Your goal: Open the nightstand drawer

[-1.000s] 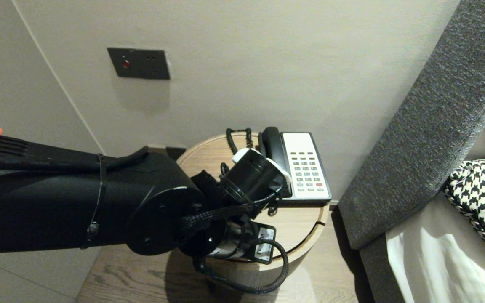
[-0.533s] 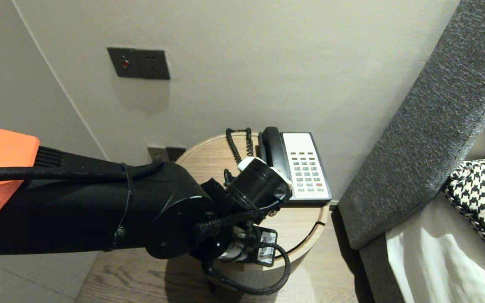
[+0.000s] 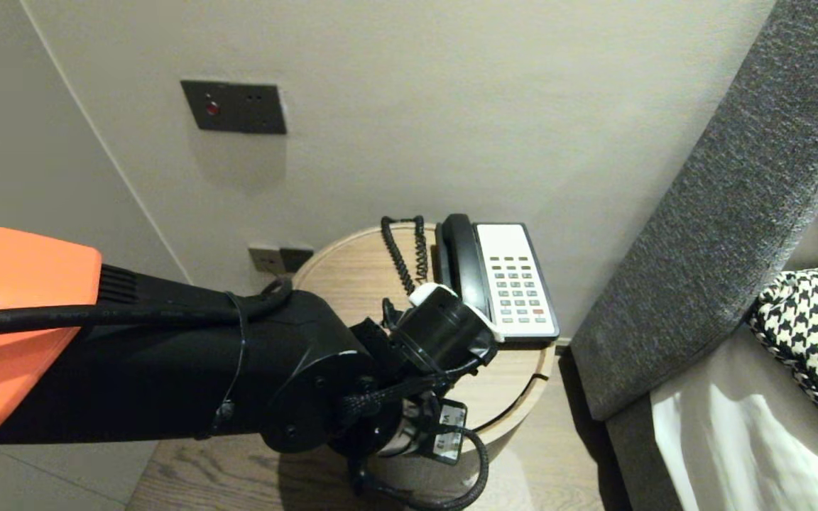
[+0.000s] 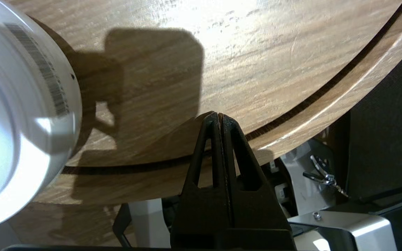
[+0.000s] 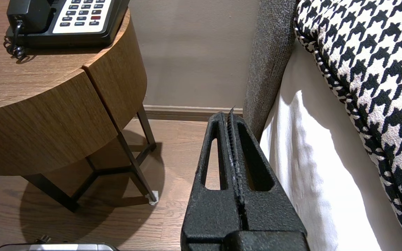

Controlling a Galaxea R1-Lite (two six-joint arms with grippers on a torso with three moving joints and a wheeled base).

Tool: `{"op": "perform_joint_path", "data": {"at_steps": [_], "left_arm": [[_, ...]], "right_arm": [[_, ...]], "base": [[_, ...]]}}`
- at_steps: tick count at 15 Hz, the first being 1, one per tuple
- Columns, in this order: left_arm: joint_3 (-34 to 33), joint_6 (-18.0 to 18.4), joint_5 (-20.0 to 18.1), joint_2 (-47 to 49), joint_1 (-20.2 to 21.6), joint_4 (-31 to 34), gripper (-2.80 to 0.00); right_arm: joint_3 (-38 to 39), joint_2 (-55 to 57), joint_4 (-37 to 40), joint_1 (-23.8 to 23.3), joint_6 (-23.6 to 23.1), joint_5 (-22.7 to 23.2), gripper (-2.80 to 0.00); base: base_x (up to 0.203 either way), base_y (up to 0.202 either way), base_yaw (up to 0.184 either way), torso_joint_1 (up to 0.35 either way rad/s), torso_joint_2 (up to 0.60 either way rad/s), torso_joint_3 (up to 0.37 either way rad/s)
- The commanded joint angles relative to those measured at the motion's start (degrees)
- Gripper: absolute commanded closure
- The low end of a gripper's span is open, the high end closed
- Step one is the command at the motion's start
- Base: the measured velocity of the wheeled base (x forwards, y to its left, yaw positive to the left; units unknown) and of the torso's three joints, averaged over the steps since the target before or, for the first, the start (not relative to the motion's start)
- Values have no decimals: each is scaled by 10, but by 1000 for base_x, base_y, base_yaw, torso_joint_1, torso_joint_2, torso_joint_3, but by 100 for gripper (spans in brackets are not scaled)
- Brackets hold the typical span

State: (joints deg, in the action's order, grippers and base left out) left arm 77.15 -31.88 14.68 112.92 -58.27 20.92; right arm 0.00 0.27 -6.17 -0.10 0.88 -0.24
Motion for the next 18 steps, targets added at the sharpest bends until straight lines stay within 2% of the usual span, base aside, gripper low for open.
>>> {"op": "perform_joint_path", "data": {"at_steps": [1, 18], "left_arm": [[-4, -1, 2, -3, -5, 2, 0], [-51, -24, 14, -38, -34, 2, 0]], "right_arm": [[23, 1, -1, 0, 0, 0, 0], [23, 1, -1, 0, 0, 0, 0]], "base": [[0, 0, 0, 0, 0, 0], [0, 0, 0, 0, 0, 0]]}}
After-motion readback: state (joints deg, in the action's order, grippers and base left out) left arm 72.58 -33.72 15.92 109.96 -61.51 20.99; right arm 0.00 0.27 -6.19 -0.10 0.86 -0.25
